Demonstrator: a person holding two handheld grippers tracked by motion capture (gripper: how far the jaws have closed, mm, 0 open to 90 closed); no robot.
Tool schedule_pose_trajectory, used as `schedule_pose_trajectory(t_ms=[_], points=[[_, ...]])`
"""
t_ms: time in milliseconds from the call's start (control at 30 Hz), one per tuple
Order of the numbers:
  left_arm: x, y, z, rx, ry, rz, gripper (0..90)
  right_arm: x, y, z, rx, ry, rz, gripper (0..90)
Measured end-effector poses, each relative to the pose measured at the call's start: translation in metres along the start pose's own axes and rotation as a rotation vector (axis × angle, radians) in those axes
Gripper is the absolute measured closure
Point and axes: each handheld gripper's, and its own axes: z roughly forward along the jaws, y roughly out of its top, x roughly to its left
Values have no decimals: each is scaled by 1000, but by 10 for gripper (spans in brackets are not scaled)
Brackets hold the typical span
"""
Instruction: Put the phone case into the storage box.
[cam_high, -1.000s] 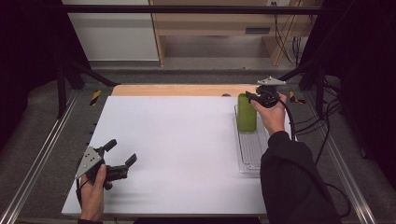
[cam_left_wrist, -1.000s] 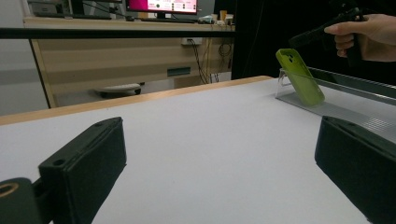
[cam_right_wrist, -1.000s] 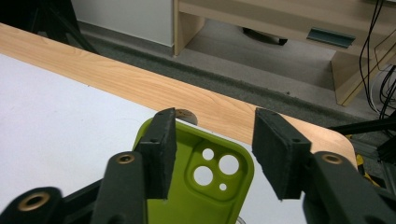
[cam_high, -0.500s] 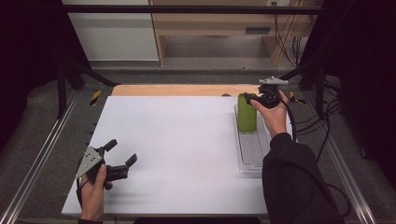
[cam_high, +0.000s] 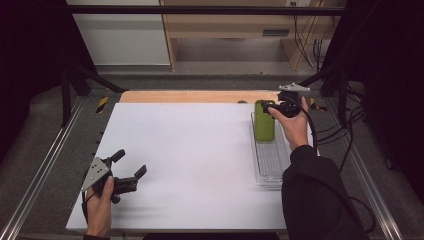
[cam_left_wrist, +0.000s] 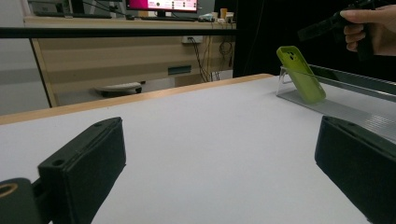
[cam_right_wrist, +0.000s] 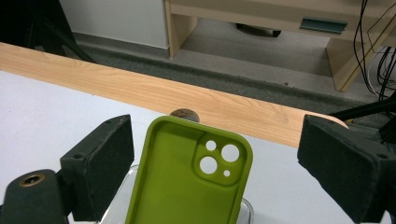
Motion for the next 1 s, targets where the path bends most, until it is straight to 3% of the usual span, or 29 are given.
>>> schedule_pose_trajectory(t_ms=[667,1000], points=[[0,0,1,3,-3,4,15,5,5,-8,8,-61,-7,55],[0,0,0,1,0,3,15,12,7,-18,-3,-51,-10,54]])
